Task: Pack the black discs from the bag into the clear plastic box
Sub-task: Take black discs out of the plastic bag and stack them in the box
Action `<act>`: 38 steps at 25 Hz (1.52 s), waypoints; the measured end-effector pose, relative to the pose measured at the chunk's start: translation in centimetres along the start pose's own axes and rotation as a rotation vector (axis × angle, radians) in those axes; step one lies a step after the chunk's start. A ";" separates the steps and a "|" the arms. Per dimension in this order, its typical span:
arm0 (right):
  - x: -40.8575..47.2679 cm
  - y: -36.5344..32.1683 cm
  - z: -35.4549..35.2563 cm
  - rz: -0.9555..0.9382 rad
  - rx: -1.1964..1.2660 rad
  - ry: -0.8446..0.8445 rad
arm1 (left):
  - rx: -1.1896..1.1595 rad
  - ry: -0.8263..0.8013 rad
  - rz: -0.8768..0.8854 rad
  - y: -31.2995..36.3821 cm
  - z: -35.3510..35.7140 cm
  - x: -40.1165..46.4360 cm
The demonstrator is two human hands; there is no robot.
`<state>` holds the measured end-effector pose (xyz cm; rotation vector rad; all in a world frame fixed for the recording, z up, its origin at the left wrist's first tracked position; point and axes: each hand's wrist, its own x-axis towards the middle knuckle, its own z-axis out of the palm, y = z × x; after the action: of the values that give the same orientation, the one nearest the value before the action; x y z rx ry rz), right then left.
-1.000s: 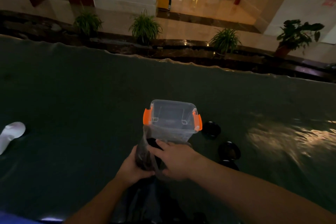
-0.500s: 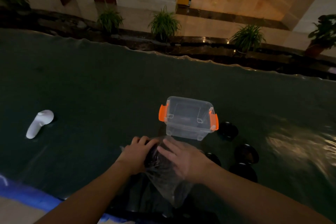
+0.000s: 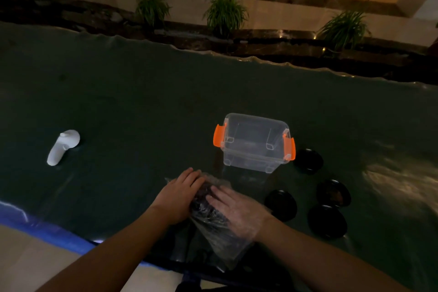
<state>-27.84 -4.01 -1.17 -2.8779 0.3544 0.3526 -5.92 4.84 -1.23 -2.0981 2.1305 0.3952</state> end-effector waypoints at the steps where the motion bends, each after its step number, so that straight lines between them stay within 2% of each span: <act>1: 0.3 0.2 0.0 -0.007 -0.017 -0.004 | -0.012 -0.003 -0.002 -0.4 0.0 -0.2; 5: 1.7 0.5 -0.2 -0.070 -0.037 -0.067 | -0.034 0.021 -0.079 -1.4 0.0 -1.4; 11: 1.8 1.1 -0.5 -0.138 -0.068 -0.020 | -0.128 0.057 -0.231 -2.8 0.3 -3.5; 17: 1.8 1.9 -0.3 -0.159 -0.009 0.047 | -0.203 0.152 -0.166 -2.3 0.0 -3.9; 20: 2.4 1.8 -0.6 -0.181 0.006 -0.020 | -0.204 0.167 -0.170 -1.9 -0.4 -3.0; 25: 2.8 1.9 -1.1 -0.164 0.072 0.012 | -0.133 0.104 -0.202 -0.8 -0.8 -1.3; 29: 3.1 2.5 -1.7 -0.138 0.112 -0.071 | -0.125 0.070 -0.224 -0.2 -1.1 -0.4; 32: 2.9 2.9 -1.6 -0.151 0.098 -0.056 | -0.119 0.051 -0.212 -0.1 -1.4 -0.1; 35: 2.7 2.7 -1.5 -0.200 0.188 -0.072 | -0.107 0.024 -0.208 0.0 -1.3 0.0; 38: 2.3 2.5 -1.1 -0.173 0.262 -0.058 | -0.098 0.035 -0.227 0.2 -1.1 0.2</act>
<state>-26.11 -7.11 -1.14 -2.6112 0.1290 0.3313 -5.99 4.34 -0.23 -2.3849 1.8963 0.4467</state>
